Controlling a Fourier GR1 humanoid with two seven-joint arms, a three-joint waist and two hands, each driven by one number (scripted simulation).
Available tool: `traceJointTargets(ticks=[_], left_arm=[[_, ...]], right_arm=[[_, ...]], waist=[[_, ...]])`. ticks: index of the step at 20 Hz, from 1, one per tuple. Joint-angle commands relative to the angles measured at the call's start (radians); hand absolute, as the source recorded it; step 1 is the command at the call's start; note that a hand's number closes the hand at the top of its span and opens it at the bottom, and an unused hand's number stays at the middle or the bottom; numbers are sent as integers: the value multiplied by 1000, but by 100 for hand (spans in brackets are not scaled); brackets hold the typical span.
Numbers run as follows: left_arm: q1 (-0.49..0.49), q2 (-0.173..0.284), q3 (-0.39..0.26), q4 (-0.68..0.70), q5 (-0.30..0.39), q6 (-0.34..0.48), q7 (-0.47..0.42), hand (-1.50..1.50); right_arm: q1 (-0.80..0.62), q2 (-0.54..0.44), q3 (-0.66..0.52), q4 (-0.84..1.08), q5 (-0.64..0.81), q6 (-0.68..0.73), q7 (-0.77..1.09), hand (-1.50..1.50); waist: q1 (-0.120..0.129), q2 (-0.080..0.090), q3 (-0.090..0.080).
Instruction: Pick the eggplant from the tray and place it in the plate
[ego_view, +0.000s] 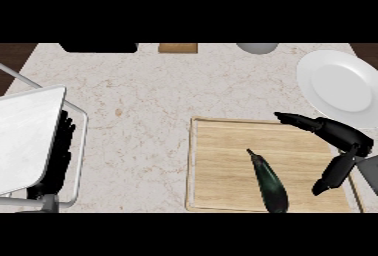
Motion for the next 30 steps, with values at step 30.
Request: traceJointTargets(ticks=[30], left_arm=[[-155, 72, -64, 44, 28, -74, 152, 0]], right_arm=[[-89, 126, 202, -85, 393, 25, 239, -150]], waist=[[-16, 11, 0]])
